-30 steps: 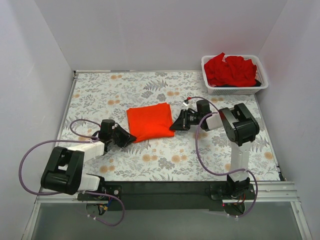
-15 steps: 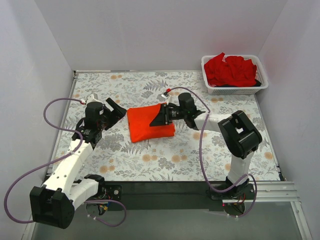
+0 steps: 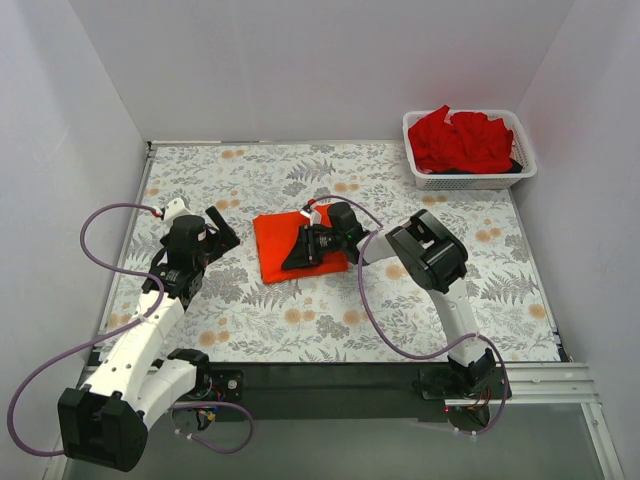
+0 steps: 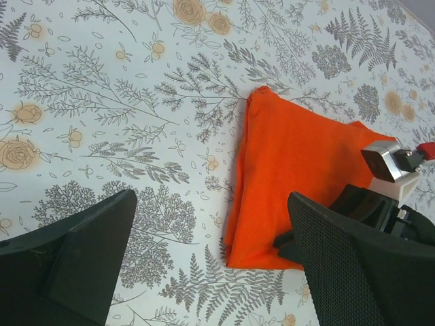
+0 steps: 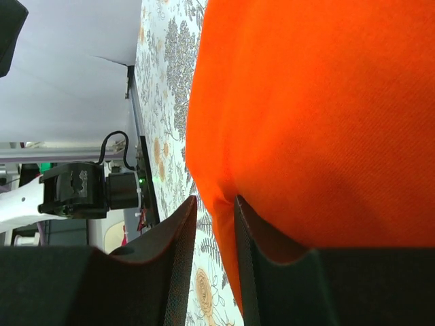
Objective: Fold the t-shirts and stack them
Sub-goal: Fold the tshirt, then neatly place the folded tshirt to the corner
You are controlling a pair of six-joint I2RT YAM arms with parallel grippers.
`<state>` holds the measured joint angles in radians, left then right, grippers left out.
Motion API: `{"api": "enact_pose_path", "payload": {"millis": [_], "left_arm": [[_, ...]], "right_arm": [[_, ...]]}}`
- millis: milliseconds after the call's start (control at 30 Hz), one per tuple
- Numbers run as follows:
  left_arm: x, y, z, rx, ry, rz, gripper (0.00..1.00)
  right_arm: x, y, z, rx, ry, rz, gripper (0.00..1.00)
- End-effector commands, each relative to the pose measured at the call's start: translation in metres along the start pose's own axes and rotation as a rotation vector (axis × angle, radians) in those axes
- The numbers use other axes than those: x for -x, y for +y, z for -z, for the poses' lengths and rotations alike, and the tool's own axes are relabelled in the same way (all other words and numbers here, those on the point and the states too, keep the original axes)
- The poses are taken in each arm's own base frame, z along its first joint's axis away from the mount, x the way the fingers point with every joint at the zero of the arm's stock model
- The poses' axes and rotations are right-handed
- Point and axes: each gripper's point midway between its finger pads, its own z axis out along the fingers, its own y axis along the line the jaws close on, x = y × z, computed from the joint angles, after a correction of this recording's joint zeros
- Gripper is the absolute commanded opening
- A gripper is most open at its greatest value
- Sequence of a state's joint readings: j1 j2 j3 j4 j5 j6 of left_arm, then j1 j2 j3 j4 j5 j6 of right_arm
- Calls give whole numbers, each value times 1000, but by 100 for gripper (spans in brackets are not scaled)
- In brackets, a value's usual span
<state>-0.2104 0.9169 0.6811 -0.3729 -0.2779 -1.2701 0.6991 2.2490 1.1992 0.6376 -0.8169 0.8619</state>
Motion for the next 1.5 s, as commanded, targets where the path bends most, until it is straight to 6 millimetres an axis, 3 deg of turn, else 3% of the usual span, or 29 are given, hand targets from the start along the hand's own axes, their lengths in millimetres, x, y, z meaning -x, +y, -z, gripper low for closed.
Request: {"api": "enact_pose_path", "payload": {"millis": [0, 267, 400, 633, 833, 967, 1067, 1133, 1167, 1233, 1267, 1333, 1367, 1433, 1467], "left_arm": [[11, 7, 3, 26, -52, -23, 93], [8, 2, 2, -5, -38, -23, 94], [7, 0, 2, -13, -33, -24, 93], [5, -1, 1, -22, -24, -24, 93], [3, -2, 0, -26, -14, -27, 93], [2, -3, -1, -28, -11, -28, 93], [2, -3, -1, -31, -11, -29, 93], [2, -5, 0, -41, -9, -28, 93], [1, -5, 0, -43, -6, -28, 93], [1, -7, 0, -52, -3, -29, 93], [2, -8, 1, -56, -6, -28, 93], [3, -9, 2, -61, -8, -27, 93], [4, -9, 2, -64, -12, -26, 93], [4, -10, 4, -70, -15, -25, 93], [5, -10, 5, -74, -19, -22, 93]], "right_arm": [[-18, -41, 0, -114, -2, -63, 36], [30, 39, 24, -24, -108, 109, 36], [65, 55, 41, -4, -177, 160, 36], [132, 26, 75, -60, -333, 143, 36], [168, -29, 89, -149, -443, 43, 37], [175, -71, 86, -177, -455, -36, 37], [174, -83, 89, -190, -457, -57, 37], [176, -80, 96, -187, -461, -46, 37], [180, -66, 101, -178, -466, -10, 37], [176, -57, 109, -178, -463, 14, 37], [179, -38, 117, -164, -468, 47, 38], [169, -31, 123, -174, -455, 80, 38], [169, -15, 131, -173, -461, 106, 40], [154, -14, 136, -202, -442, 126, 42], [155, -2, 143, -216, -461, 157, 44]]}}
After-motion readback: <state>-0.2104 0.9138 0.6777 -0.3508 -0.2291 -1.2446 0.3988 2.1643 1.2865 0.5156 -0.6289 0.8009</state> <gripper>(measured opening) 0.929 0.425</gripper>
